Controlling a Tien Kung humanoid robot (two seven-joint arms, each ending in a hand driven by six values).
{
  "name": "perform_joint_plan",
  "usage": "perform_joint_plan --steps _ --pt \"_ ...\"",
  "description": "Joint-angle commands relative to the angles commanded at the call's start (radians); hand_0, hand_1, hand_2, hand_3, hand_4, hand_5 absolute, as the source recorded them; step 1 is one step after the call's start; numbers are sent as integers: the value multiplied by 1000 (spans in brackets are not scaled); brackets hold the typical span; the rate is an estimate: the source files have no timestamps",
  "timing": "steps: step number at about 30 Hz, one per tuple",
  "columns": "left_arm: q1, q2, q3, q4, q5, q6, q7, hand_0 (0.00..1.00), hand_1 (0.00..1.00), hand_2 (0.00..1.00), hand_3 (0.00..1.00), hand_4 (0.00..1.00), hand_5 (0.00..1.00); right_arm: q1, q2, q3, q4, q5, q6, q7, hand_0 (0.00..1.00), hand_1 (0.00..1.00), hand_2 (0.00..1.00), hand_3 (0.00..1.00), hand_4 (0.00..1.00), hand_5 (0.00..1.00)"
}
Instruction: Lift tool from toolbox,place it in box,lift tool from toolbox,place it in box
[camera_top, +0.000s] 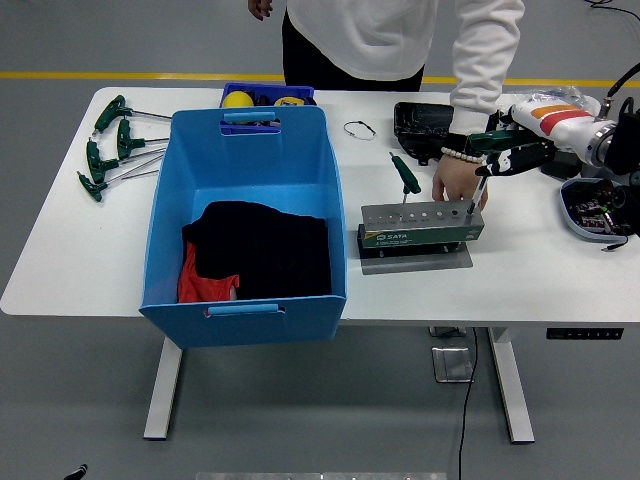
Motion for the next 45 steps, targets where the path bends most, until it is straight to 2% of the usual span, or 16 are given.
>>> perform_joint_plan --steps 5,6,11,12,17,18,23,24,29,30,35,36,41,42,45 --pt "0 0 3 0 -3 0 -1 735 708 741 739 750 734 0 7 -1 -9 7 -16 0 276 319 317 387 998 707" --pt "0 0 3 0 -3 0 -1 735 708 741 738 750 734 0 9 -2 -11 9 -18 -1 251 252 268 311 998 720" --pt "-1 1 10 0 -8 0 -1 735 708 741 738 750 734 -1 19 -11 -23 19 -17 -12 251 252 268 311 998 720" --pt "-2 1 12 0 -9 0 -1 734 706 741 738 750 735 -2 20 -12 -25 21 -16 -15 242 214 231 263 998 738" --pt "-3 2 4 0 -1 0 0 734 706 741 738 750 735 -5 26 -16 -28 19 -23 -32 242 214 231 263 998 738" --pt "-3 2 4 0 -1 0 0 734 704 740 740 749 734 -5 26 -16 -26 17 -25 -35 177 168 193 229 998 752" --pt "-2 3 11 0 -8 0 0 734 704 740 740 749 734 -6 29 -26 -10 6 -43 -61 177 168 193 229 998 752" --pt "-2 3 12 0 -8 0 0 732 704 740 740 749 734 -6 30 -28 -8 5 -44 -67 142 128 160 204 998 765" --pt "-1 3 12 0 -8 -1 2 732 704 740 740 749 734 -6 35 -36 -7 5 -50 -87 142 128 160 204 998 765" --pt "0 3 13 0 -8 -1 2 733 703 740 741 750 734 -6 36 -37 -7 6 -52 -89 116 93 124 169 998 767" --pt "1 2 11 0 -7 -3 3 733 703 740 741 750 734 -6 40 -39 -10 10 -84 -89 116 93 124 169 998 767" --pt "1 2 11 0 -7 -3 3 734 702 737 742 751 735 -6 42 -40 -11 11 -96 -87 69 25 51 75 998 770" --pt "1 3 11 0 -5 -3 4 734 702 737 742 751 735 -9 49 -43 -20 20 -143 -77 69 25 51 75 998 770" --pt "1 4 11 0 -5 -4 4 730 698 737 741 751 736 -10 49 -44 -22 22 -148 -74 30 2 2 12 998 763" --pt "0 4 7 0 -2 -3 4 730 698 737 741 751 736 -14 50 -46 -27 25 -163 -69 30 2 2 12 998 763"
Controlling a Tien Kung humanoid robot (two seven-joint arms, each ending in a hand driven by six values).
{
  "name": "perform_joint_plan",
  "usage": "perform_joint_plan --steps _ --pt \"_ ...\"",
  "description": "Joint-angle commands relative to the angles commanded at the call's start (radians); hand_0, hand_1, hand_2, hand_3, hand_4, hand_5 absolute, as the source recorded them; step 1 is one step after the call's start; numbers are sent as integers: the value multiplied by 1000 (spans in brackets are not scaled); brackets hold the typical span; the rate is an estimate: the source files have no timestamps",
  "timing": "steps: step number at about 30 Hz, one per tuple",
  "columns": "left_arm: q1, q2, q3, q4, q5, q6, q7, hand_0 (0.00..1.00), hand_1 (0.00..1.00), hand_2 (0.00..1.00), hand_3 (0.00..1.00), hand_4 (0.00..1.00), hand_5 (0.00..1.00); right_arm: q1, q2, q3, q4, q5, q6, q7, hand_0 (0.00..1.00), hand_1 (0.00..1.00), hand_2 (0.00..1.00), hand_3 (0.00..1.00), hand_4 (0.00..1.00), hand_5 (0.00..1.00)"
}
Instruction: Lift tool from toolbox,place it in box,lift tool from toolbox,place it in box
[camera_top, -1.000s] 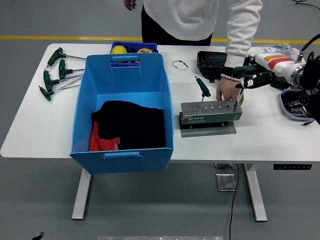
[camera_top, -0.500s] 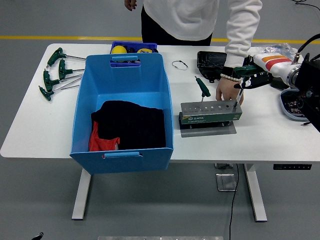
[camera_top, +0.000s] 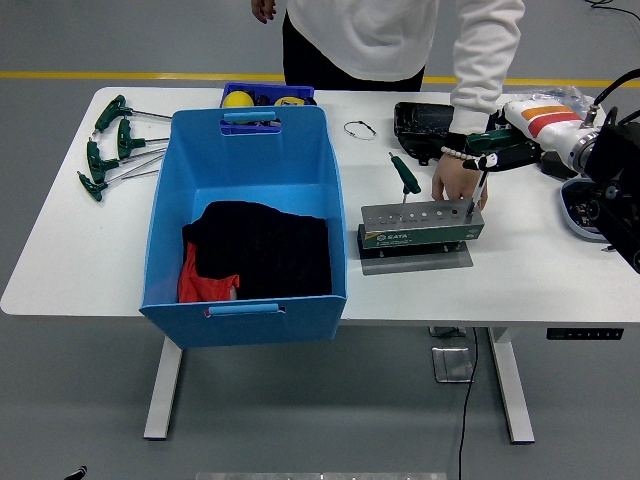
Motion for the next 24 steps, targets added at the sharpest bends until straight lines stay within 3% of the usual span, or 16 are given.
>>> perform_joint_plan --steps 8,14,15,24 --pt "1 0 -3 0 3 0 1 730 697 739 741 751 736 -6 -3 -4 -1 -10 -95 7 2 2 2 2 998 752" --pt "2 0 -7 0 7 -1 2 728 696 739 742 751 735 -5 -12 -6 8 -9 -123 7 2 2 2 2 998 743" --pt "3 0 -9 0 9 -1 2 727 696 738 742 752 736 -5 -16 -5 11 -7 -126 8 2 2 998 2 998 752" --pt "9 0 -22 0 18 0 2 727 694 738 742 752 735 9 -61 32 79 -14 -131 5 2 2 998 2 998 757"
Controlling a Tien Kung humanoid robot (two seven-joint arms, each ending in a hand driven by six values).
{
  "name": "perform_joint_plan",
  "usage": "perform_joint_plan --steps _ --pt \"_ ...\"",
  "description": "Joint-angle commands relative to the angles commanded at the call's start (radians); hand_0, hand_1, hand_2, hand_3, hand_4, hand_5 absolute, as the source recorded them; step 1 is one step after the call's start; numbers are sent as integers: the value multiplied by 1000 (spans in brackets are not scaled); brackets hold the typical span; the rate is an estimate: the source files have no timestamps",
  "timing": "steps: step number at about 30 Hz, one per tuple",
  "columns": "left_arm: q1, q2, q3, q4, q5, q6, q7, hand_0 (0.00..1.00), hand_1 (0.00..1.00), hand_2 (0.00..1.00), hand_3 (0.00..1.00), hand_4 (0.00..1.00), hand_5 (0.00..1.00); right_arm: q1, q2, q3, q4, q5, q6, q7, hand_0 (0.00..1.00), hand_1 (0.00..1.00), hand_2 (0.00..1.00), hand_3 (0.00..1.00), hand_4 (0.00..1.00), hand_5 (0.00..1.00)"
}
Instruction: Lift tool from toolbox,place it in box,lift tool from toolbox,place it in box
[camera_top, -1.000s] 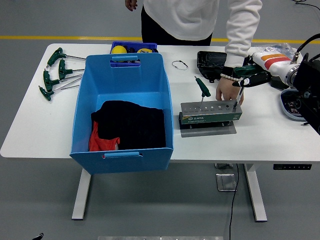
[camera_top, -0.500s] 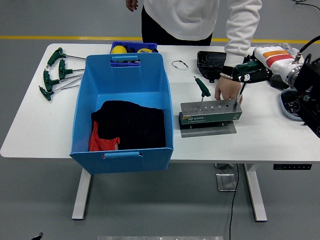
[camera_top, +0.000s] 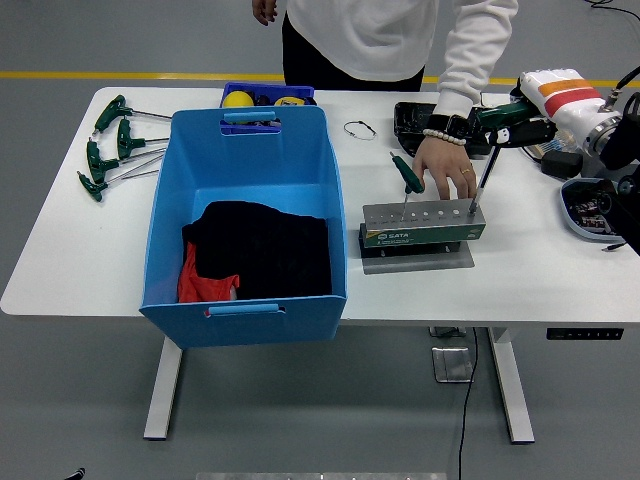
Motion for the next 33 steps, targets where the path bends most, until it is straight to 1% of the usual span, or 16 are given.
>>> perform_joint_plan --steps 7,12,22,29,33 --pt "4 3 -17 0 20 -1 3 727 692 738 742 752 736 28 -42 21 77 -13 13 -9 2 2 998 2 998 757" --pt "7 4 -28 0 32 -1 6 726 688 738 741 751 736 33 -61 24 110 -18 24 -15 2 2 998 2 998 751" --pt "10 4 -30 0 35 -2 6 718 685 738 740 751 735 40 -72 29 120 -18 30 -17 2 2 998 2 998 753" --pt "14 3 -26 0 27 -2 5 717 684 738 740 751 735 39 -64 27 113 -15 32 -17 2 2 998 2 998 763" --pt "22 1 -39 0 38 1 7 717 684 738 740 751 735 38 -55 25 109 -13 35 -17 2 2 998 2 998 763"
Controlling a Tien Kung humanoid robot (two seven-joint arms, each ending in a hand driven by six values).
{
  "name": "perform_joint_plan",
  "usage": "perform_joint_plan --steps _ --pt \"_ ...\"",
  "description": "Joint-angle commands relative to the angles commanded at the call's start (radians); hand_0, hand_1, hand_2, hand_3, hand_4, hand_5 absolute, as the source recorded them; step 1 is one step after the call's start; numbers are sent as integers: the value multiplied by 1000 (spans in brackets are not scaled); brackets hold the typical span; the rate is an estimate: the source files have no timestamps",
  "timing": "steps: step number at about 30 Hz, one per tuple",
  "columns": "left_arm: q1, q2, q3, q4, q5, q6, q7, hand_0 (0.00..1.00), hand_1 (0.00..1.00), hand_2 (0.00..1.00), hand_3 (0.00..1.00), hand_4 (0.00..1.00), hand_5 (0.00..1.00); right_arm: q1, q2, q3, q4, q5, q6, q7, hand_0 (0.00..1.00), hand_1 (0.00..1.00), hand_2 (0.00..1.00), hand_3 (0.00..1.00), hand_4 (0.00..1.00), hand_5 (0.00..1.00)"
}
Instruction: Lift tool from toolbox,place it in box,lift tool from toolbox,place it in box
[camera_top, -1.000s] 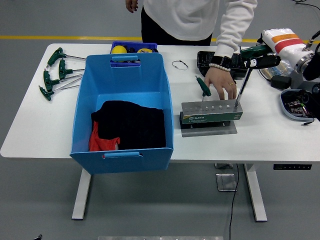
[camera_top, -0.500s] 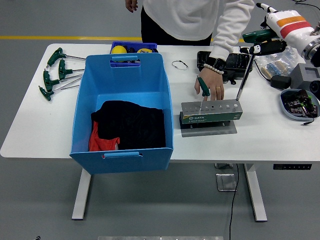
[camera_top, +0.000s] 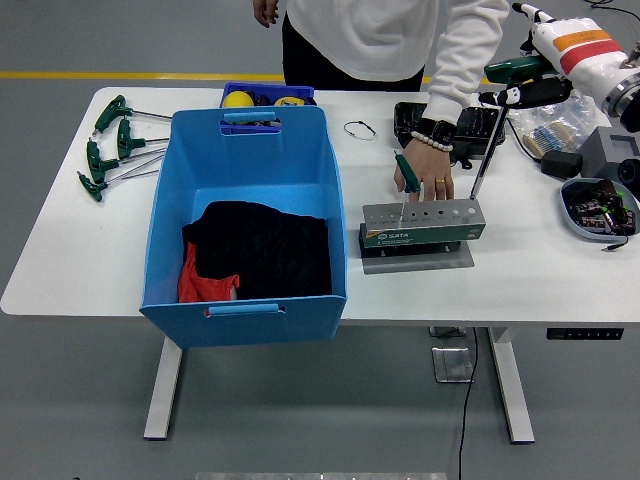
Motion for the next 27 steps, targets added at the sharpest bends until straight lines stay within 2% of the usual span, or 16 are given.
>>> perform_joint_plan --steps 27 --pt "-8 -3 3 0 1 -1 1 721 682 739 739 751 734 6 -6 4 -17 3 2 -2 2 2 998 2 998 754"
